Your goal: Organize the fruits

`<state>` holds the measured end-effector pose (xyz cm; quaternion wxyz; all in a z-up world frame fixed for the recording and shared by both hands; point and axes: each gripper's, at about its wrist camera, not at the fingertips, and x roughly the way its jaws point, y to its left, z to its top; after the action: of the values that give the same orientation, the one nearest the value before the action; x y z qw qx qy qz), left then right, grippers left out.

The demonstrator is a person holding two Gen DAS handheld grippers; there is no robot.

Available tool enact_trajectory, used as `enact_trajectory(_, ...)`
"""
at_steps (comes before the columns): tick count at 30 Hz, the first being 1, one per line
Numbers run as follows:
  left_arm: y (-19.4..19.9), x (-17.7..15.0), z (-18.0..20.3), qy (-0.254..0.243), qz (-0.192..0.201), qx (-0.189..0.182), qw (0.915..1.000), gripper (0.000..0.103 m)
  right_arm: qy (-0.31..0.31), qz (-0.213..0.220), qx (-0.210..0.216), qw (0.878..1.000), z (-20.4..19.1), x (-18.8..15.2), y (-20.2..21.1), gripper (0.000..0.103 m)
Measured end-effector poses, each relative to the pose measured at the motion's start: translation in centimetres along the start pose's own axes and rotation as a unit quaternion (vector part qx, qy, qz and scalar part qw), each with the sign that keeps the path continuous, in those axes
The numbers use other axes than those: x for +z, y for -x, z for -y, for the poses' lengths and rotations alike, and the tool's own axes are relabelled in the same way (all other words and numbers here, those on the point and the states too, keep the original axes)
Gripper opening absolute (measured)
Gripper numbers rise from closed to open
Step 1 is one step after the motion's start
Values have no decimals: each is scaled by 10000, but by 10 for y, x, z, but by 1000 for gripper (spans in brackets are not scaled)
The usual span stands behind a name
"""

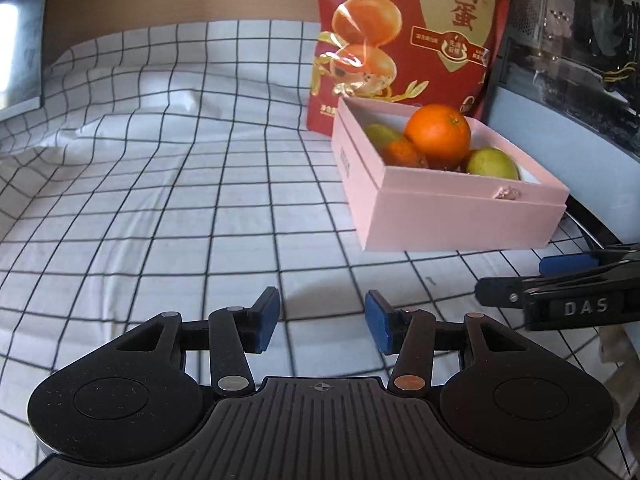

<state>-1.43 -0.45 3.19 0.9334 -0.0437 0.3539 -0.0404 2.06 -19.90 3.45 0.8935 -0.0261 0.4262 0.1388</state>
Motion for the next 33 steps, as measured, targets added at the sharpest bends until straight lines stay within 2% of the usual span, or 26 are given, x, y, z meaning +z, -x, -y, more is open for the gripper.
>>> enact_trajectory(2,-3,-1,8,-71,76,51,9999,52,9,68,-67,10000,-1,0,-2,90)
enact_trajectory(4,-9,0,14,-127,66,129,9998,53,40,114,-131,9998,-4,-1,-6,97)
enact_trajectory(7,-12,0,16,-135,63,182,9997,54,91,161,-486,9986,-7,-3,-13,103)
enact_trajectory(13,-13,1,19,-198,45,232,9995,54,-49,169,-581,9982,-5,-1,-16,103)
enact_trajectory(18,-14,2,19,-262,30,308,9992,55,-8,490,-539,9973,-3,-9,-16,103)
enact_trajectory(33,-14,2,19,-252,28,322,9992,55,8,488,-560,9972,-4,-9,-16,103)
